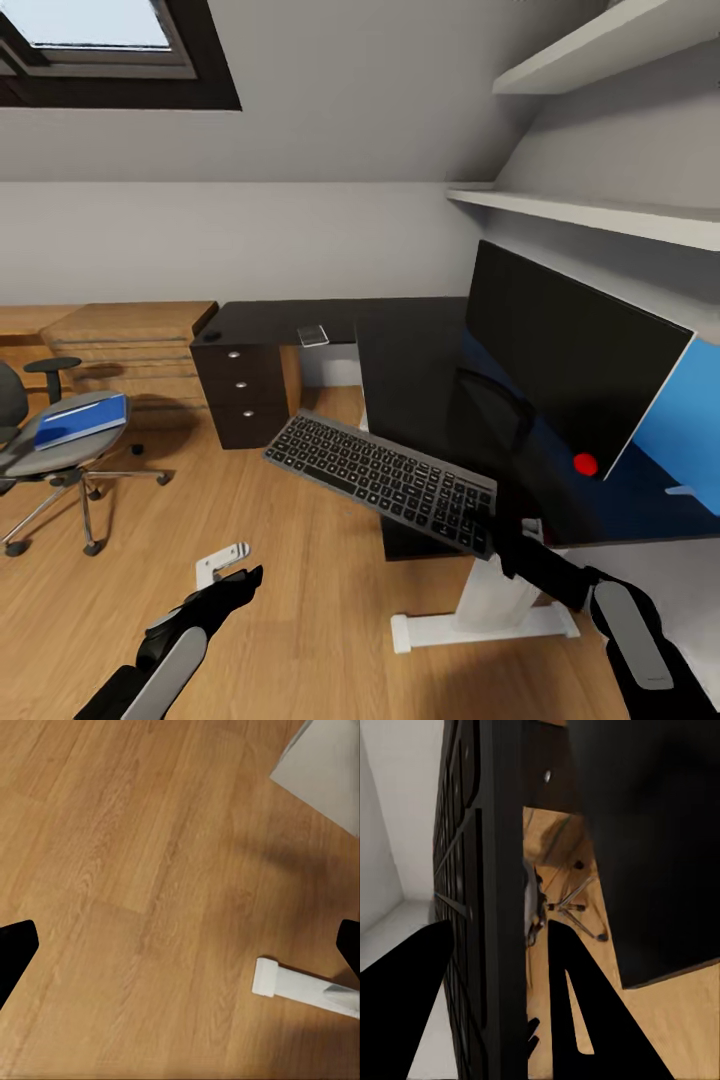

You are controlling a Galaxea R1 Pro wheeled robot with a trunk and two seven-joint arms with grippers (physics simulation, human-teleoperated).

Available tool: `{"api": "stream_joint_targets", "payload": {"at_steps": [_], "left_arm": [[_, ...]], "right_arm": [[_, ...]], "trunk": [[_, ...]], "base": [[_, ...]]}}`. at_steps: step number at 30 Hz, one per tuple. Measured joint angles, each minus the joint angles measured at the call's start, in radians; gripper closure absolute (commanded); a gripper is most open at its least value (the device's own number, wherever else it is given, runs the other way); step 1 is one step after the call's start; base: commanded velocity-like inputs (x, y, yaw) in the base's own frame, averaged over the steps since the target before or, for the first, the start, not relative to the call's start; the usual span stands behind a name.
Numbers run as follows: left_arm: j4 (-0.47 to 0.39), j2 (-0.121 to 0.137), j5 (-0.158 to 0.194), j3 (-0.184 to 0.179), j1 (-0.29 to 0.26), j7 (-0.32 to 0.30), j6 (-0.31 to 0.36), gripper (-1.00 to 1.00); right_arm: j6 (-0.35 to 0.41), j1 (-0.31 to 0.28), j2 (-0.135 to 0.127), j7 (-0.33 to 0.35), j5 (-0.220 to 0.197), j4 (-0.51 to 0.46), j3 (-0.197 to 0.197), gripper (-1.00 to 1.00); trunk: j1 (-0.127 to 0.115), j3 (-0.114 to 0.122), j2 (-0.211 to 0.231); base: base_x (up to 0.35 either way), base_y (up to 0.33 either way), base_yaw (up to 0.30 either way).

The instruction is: In the bedroom, organize the workspace by keeping the computer under the desk, ensuring the monitor is on the desk, placing the keyboard on the desk next to the monitor, placing the mouse on the desk next to the keyboard, moving the folder from the swivel chair onto the desk next to the mouse, stacking the notebook on top of the folder with the pen on top of the notebook, and positioning the swivel chair next to the desk.

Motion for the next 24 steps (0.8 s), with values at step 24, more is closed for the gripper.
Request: {"api": "stream_joint_targets", "payload": {"at_steps": [24], "left_arm": [[0.007,-0.005,-0.003,0.001,0.0,0.002,-0.002,-1.0]], "right_arm": [[-0.982,-0.001,0.297,-0.226,-0.139,0.059,0.294,1.0]], "trunk": [[-0.081,0.066,0.147]], "base": [[0.0,0.0,0.0]]}}
